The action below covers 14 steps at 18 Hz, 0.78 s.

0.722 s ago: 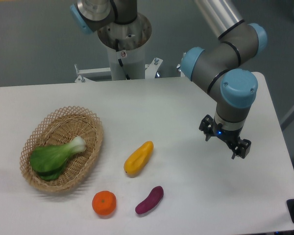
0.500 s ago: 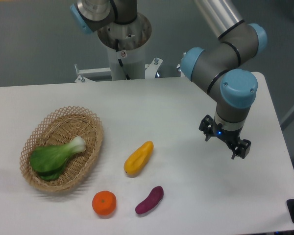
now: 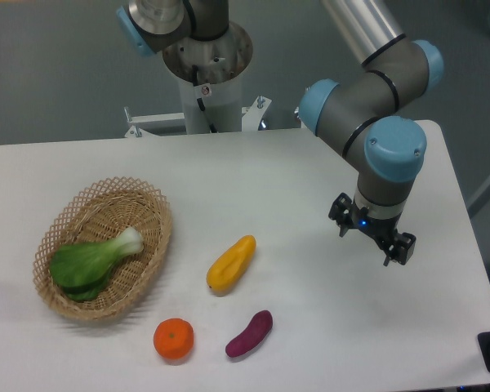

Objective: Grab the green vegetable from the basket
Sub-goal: 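Move the open gripper over the basket toward the green bok choy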

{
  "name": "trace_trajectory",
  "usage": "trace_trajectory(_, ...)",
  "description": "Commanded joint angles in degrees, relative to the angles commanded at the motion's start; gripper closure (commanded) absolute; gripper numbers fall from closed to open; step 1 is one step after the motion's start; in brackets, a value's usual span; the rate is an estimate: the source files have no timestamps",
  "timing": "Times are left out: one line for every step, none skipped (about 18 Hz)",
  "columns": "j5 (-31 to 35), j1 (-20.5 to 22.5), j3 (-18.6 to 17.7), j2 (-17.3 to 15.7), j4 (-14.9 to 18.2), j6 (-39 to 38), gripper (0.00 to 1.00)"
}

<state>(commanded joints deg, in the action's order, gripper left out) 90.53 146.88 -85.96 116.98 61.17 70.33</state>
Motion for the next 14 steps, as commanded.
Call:
trace_trajectory(-0.3, -1.1, -0.1, 0.0, -0.1, -2.4, 0.00)
trace_trajectory(-0.3, -2.2, -0.3, 0.0, -0.1, -4.7, 0.00)
trace_trajectory(-0.2, -2.8, -0.7, -0.1, -0.2, -6.6, 0.00)
trace_trajectory(-0.3, -3.4, -0.9, -0.3, -0.2, -7.7, 0.00)
trace_trajectory(-0.3, -4.4, -1.1, -0.6, -0.2, -7.8, 0.00)
trace_trajectory(-0.4, -5.2, -1.7, -1.1, -0.2, -7.8, 0.00)
trace_trajectory(-0.4, -6.2, -2.3, -1.9, -0.2, -7.9, 0.00)
trace_trajectory(-0.4, -7.5, -3.2, -2.6, -0.2, -8.4, 0.00)
trace_trajectory(-0.6, -8.9, -3.9, -3.4, -0.2, -9.2, 0.00)
trace_trajectory(-0.6, -10.3, -4.6, -4.1, -0.2, -10.0, 0.00)
trace_trajectory(-1.2, -11.7, -4.9, -4.6, -0.2, -11.1, 0.00)
trace_trajectory(-1.9, -12.8, -5.5, -5.0, -0.2, -12.0, 0.00)
trace_trajectory(-2.5, -14.1, -6.0, -5.4, -0.2, -13.0, 0.00)
trace_trajectory(-3.0, -15.4, -6.2, -5.7, -0.2, -13.9, 0.00)
